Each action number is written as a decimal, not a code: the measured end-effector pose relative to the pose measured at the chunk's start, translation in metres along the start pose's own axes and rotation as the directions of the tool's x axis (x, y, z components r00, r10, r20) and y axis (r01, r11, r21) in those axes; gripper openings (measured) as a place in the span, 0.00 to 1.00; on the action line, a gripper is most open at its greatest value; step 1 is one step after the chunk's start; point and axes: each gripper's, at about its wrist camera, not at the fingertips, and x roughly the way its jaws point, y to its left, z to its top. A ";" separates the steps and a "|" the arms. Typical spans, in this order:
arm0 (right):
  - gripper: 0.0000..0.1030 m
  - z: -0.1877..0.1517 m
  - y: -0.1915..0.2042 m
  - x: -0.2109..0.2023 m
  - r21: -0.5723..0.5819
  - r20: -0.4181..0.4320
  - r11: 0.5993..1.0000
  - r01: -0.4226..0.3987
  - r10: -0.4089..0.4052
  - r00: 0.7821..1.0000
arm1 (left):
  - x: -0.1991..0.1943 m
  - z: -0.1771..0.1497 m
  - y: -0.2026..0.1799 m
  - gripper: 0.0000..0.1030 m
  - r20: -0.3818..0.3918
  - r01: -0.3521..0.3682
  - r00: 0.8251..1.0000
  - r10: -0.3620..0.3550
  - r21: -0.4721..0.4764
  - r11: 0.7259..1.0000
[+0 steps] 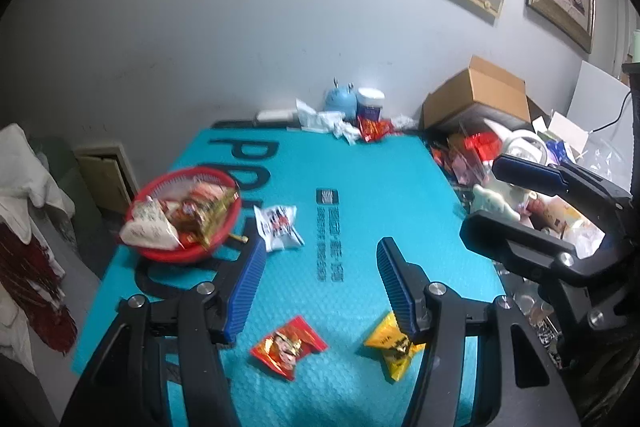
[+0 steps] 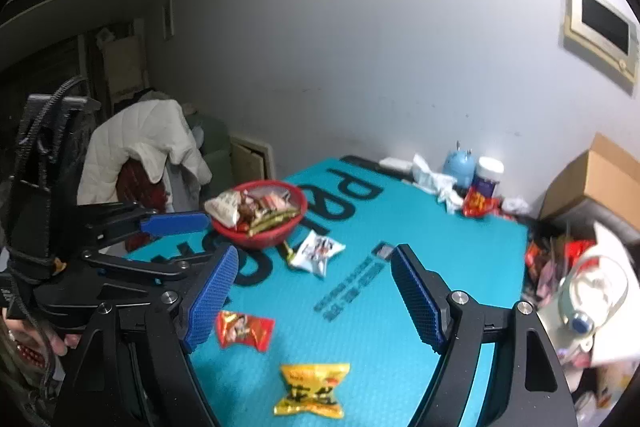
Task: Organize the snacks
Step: 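Withdraw both tools from the basket toward the yellow and red packets on the table, then grasp the yellow HUA bag with right tool while left tool grasps red candy packet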
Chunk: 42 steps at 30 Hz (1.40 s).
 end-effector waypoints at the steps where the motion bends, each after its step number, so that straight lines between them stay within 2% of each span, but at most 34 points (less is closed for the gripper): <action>1: 0.77 -0.004 -0.001 0.001 0.004 -0.004 1.000 -0.001 0.001 1.000 | 0.003 -0.004 0.000 0.55 -0.009 0.002 1.000 -0.002 -0.003 1.000; 9: 0.77 -0.045 -0.007 0.020 0.056 -0.073 0.998 -0.016 0.020 0.997 | 0.026 -0.031 -0.001 0.55 -0.079 -0.031 0.996 0.030 -0.013 0.999; 17: 0.77 -0.078 -0.018 0.038 0.125 -0.158 0.992 -0.027 0.047 0.986 | 0.047 -0.058 -0.002 0.55 -0.159 -0.017 0.987 0.010 -0.042 0.999; 25: 0.77 -0.103 -0.021 0.053 0.144 -0.229 0.989 -0.017 0.050 0.972 | 0.061 -0.078 0.002 0.55 -0.213 -0.025 0.977 0.009 -0.069 0.997; 29: 0.78 -0.111 -0.021 0.062 0.147 -0.264 0.989 -0.008 0.047 0.963 | 0.067 -0.085 0.007 0.55 -0.232 -0.031 0.973 0.009 -0.091 0.995; 32: 0.84 -0.116 -0.022 0.071 0.153 -0.292 0.988 -0.008 0.053 0.955 | 0.069 -0.088 0.013 0.55 -0.236 -0.043 0.972 0.017 -0.106 0.993; 35: 0.85 -0.119 -0.020 0.078 0.155 -0.313 0.988 -0.017 0.065 0.947 | 0.071 -0.091 0.020 0.55 -0.240 -0.051 0.971 0.019 -0.127 0.991; 42: 0.87 -0.129 -0.013 0.099 0.139 -0.376 0.990 -0.024 0.075 0.924 | 0.076 -0.096 0.035 0.55 -0.247 -0.033 0.969 -0.009 -0.165 0.986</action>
